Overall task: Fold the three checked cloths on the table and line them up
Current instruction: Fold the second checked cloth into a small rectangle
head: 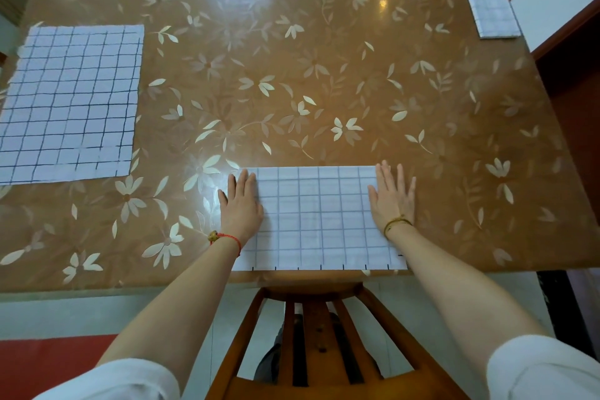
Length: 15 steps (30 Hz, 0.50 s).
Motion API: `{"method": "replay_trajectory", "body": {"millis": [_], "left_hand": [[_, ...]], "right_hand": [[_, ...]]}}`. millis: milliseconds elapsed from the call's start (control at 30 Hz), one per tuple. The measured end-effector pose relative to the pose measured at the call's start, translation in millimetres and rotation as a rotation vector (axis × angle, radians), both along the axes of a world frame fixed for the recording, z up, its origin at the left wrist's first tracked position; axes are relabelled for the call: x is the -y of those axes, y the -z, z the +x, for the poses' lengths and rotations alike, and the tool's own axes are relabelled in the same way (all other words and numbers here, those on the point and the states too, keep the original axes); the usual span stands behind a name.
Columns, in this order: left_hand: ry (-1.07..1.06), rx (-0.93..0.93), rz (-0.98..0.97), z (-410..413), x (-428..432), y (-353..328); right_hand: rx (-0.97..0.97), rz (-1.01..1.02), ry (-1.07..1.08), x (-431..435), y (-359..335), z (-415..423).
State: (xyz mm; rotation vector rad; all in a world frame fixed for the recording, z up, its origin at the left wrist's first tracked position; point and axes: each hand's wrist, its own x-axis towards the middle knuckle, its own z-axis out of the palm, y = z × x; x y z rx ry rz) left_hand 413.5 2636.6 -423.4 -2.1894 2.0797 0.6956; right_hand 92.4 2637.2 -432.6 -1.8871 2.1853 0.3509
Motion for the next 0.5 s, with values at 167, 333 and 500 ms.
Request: {"method": "replay_trajectory", "body": {"millis": [167, 333, 500], "left_hand": [[0.021, 0.049, -0.032, -1, 9, -2], [-0.003, 0.086, -0.122, 0, 20, 1], [-0.052, 0.077, -0.146, 4, 36, 0]], "right_hand": [[-0.034, -0.028, 0.026, 3, -7, -16], [0.067, -0.154, -0.058, 10, -16, 24], [0.284, -0.169, -0.243, 21, -24, 83]]}}
